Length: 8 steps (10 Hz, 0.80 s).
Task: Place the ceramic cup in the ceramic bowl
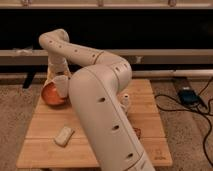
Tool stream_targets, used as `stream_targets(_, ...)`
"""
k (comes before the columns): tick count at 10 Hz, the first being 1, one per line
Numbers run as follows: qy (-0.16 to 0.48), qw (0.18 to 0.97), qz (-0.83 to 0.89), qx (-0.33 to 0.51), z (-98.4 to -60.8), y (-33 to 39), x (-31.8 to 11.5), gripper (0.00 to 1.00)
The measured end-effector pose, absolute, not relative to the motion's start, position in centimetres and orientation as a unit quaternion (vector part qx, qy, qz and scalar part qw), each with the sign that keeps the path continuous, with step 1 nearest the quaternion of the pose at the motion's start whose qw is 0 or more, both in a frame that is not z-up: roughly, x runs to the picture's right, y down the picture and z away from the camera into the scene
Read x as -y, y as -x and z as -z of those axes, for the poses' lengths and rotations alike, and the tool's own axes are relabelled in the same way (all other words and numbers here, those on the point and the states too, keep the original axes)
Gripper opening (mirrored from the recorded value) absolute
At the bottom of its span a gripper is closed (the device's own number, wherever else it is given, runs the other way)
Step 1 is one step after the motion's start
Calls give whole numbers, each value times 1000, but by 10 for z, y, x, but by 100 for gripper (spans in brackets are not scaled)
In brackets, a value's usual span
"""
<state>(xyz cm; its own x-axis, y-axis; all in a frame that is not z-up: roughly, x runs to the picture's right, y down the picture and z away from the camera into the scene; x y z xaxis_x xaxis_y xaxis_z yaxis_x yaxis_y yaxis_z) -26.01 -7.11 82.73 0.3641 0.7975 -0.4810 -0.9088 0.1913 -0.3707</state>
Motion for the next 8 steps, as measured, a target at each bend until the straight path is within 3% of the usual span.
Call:
stream_targets(4,290,762,-576,-62,-780,210,97,80)
stream_targets(8,290,763,-574,-59,-772,206,94,80)
